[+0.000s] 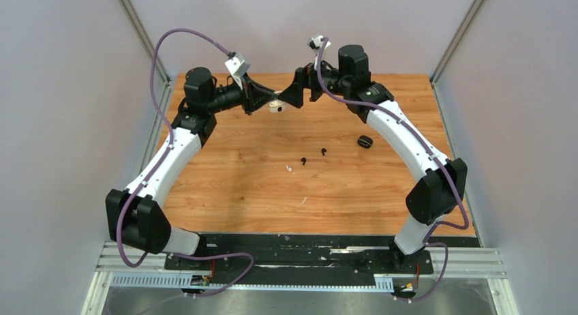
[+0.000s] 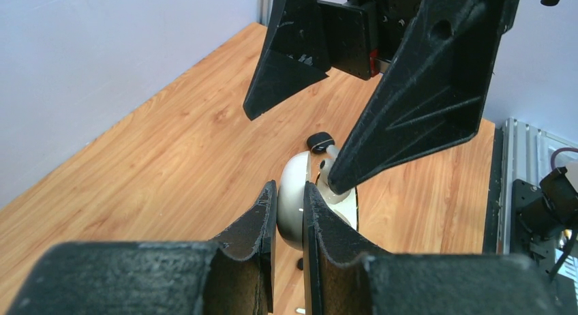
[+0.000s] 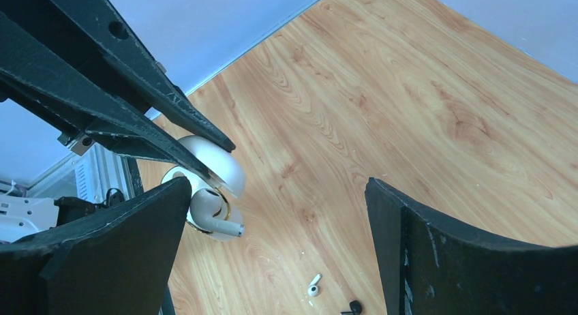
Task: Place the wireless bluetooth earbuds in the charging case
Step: Place the earbud in the charging case.
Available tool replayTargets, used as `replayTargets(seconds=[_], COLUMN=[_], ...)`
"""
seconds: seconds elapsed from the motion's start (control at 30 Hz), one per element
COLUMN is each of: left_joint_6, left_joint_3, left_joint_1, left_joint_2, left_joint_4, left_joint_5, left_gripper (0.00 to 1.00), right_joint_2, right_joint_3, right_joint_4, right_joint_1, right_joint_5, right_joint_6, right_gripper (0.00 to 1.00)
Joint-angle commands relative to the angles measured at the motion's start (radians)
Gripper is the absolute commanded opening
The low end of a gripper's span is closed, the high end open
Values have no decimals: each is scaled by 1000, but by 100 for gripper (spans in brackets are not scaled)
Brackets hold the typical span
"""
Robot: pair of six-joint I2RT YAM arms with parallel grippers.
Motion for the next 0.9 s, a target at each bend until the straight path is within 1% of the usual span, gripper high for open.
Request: replayTargets(seconds=[0.0, 0.27, 0.5, 0.53, 0.63, 0.7, 0.77, 0.87], left_joint_6=[9, 9, 9, 9, 15, 22, 26, 29], left_joint_3=[5, -2, -4, -4, -1, -2, -1, 0], left_joint_1=[-6, -6, -6, -6, -6, -6, -5, -6], left_joint_2=[-43, -44, -44, -43, -42, -43, -44, -43], left_joint_4=[38, 43, 47, 46, 34, 23, 18, 12], left_joint_5=[14, 13, 17, 16, 6, 2, 1, 0], left_gripper=[0, 0, 0, 0, 0, 0, 0, 0], right_joint_2=[-7, -8, -11, -16, -26, -19, -4, 1], right_joint_3=[9, -5, 0, 6, 65, 124, 175, 200], right_joint_4=[46, 140, 152, 154, 127, 28, -85, -201], right_joint_1=[-10, -20, -40, -44, -64, -66, -66, -66], right_joint_5=[-2, -166, -180, -191, -291, -323, -328, -346], right_joint_6=[42, 104, 97, 71, -82, -194, -307, -436], right_gripper=[100, 100, 100, 100, 100, 98, 89, 74])
